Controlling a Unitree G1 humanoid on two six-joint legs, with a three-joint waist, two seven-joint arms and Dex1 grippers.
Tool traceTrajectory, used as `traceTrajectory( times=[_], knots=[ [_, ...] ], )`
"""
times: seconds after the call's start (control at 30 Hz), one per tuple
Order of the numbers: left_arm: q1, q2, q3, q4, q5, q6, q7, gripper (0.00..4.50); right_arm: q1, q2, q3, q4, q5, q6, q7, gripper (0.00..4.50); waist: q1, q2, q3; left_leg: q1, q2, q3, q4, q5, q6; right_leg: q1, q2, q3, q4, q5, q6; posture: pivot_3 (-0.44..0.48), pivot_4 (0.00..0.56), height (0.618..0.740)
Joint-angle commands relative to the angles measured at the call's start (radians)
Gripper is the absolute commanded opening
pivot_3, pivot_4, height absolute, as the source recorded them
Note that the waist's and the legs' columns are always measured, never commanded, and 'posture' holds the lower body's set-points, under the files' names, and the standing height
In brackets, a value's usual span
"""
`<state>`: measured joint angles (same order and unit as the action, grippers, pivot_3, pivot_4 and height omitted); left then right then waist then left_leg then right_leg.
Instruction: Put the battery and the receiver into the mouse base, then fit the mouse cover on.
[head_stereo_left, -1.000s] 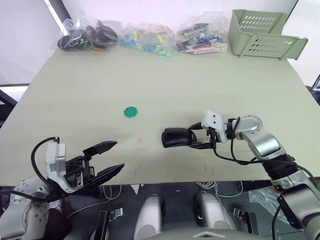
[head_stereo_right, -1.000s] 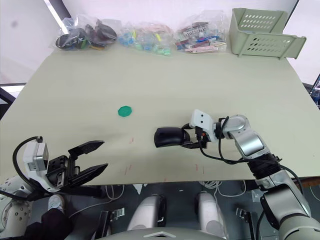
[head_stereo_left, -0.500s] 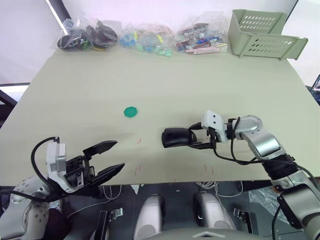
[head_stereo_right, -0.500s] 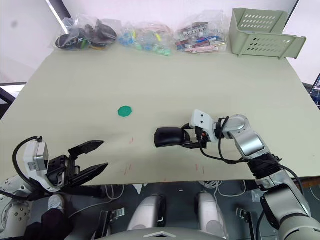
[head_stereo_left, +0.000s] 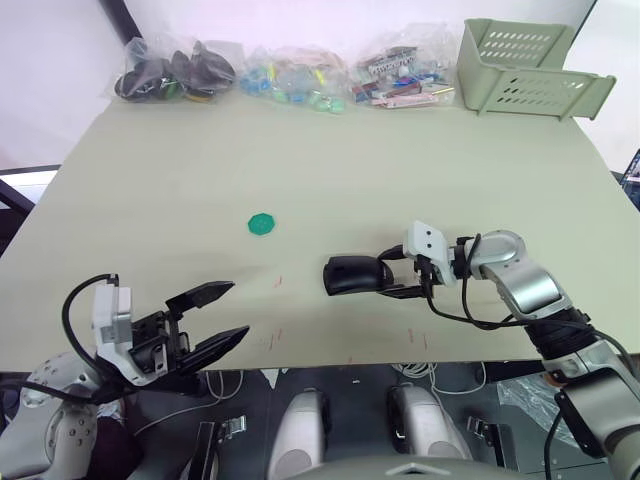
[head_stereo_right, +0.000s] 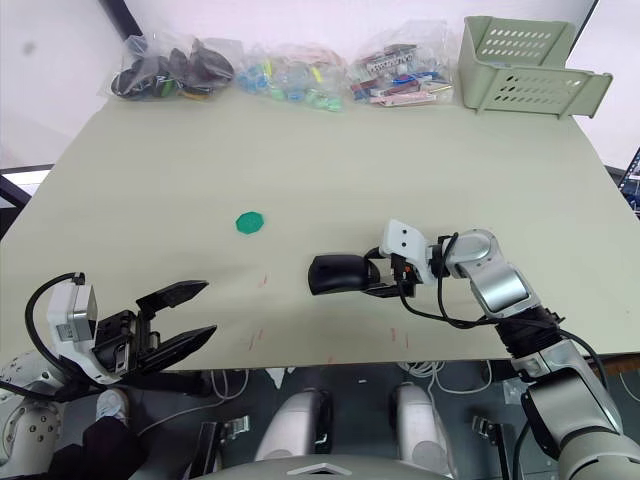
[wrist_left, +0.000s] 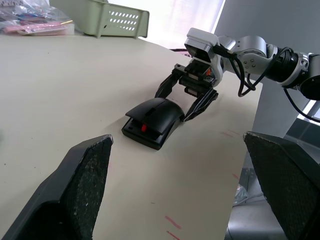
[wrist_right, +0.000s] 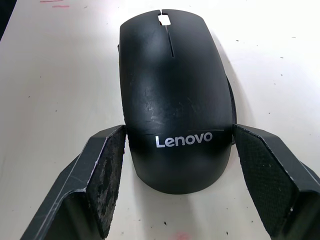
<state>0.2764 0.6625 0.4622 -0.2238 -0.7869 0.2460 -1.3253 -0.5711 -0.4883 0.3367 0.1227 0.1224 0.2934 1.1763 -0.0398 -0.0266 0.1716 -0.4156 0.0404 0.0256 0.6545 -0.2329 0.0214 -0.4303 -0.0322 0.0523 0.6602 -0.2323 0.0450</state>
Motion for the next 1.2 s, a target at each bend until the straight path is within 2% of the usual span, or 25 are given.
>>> traceTrajectory(
  times=[0.03,0.83,0.87,0.9,1.2],
  knots=[
    [0.001,0.003,0.011,-0.027,-0.007,-0.017,-0.001,4.5,-0.014,-0.007,-0.012,-0.027,0.005,-0.022,0.006,3.53,0.0,0.0,0.0,0.0,0.0,0.0,0.0,0.0,0.0,0.0,0.0,0.0,0.0,0.0,0.0,0.0,0.15,0.74],
    [-0.002,0.002,0.006,-0.022,-0.006,-0.02,0.0,4.5,-0.019,-0.009,-0.014,-0.045,0.01,-0.001,0.001,3.53,0.0,0.0,0.0,0.0,0.0,0.0,0.0,0.0,0.0,0.0,0.0,0.0,0.0,0.0,0.0,0.0,0.15,0.74],
    [-0.002,0.002,0.006,-0.022,-0.006,-0.02,0.001,4.5,-0.019,-0.009,-0.014,-0.046,0.01,0.0,0.002,2.99,0.0,0.0,0.0,0.0,0.0,0.0,0.0,0.0,0.0,0.0,0.0,0.0,0.0,0.0,0.0,0.0,0.15,0.74],
    [-0.002,0.002,0.006,-0.022,-0.006,-0.02,0.001,4.5,-0.019,-0.009,-0.014,-0.047,0.008,-0.002,0.0,2.76,0.0,0.0,0.0,0.0,0.0,0.0,0.0,0.0,0.0,0.0,0.0,0.0,0.0,0.0,0.0,0.0,0.15,0.74],
    [-0.001,0.0,0.004,-0.024,-0.006,-0.02,0.002,4.5,-0.023,-0.015,-0.014,-0.061,0.008,0.0,0.001,2.76,0.0,0.0,0.0,0.0,0.0,0.0,0.0,0.0,0.0,0.0,0.0,0.0,0.0,0.0,0.0,0.0,0.15,0.74]
  ],
)
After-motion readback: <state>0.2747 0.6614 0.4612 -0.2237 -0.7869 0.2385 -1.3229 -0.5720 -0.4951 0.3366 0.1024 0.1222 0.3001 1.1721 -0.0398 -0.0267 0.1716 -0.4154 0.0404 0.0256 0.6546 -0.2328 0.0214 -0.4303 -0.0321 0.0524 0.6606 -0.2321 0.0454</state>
